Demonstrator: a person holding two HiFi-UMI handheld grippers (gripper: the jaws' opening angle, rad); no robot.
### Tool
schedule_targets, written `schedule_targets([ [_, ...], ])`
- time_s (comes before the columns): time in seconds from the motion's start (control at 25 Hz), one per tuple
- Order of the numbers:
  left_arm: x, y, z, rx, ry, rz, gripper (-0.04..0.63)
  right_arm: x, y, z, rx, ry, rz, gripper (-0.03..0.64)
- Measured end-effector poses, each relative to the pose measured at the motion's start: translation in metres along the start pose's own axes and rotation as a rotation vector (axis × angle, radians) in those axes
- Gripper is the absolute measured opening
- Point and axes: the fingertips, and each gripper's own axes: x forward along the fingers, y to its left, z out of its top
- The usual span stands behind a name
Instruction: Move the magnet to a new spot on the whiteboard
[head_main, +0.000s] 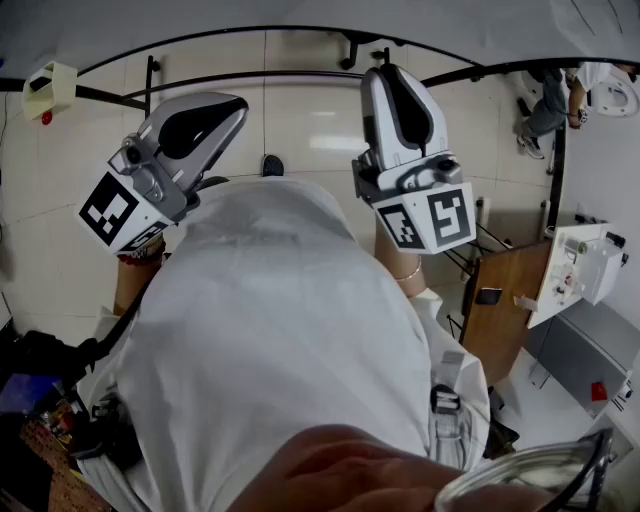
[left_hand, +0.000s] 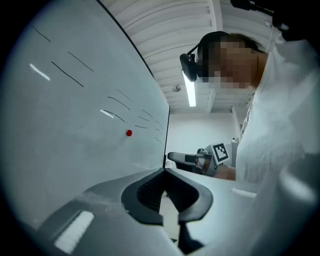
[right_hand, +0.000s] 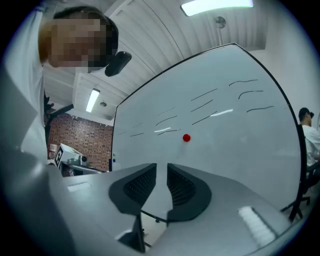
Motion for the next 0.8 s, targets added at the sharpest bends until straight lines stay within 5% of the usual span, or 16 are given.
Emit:
schedule_targets([
  [0.24,0.036,0.016,-0.014,-0.092,0.011,0.001,0.003,0.032,-0.046,0.039,-0.163,0.005,-0.136,0.115],
  [0.4,0.061,0.046,-0.019,-0.080,0.050,-0.049,0.003,0.073,-0.062,0.071,-0.223,-0.062,-0.182,0.135],
  [0.64,0.077,0.162,-0.032,-0.050,0.096,-0.123,0.003,0.195,-0.073,0.043,-0.318,-0.044,-0.261,0.143],
  [0.8,0.082,0.147,-0.028,-0.024,0.079,-0.179,0.003,0.184,-0.071,0.038,-0.302,-0.026,-0.323,0.143],
])
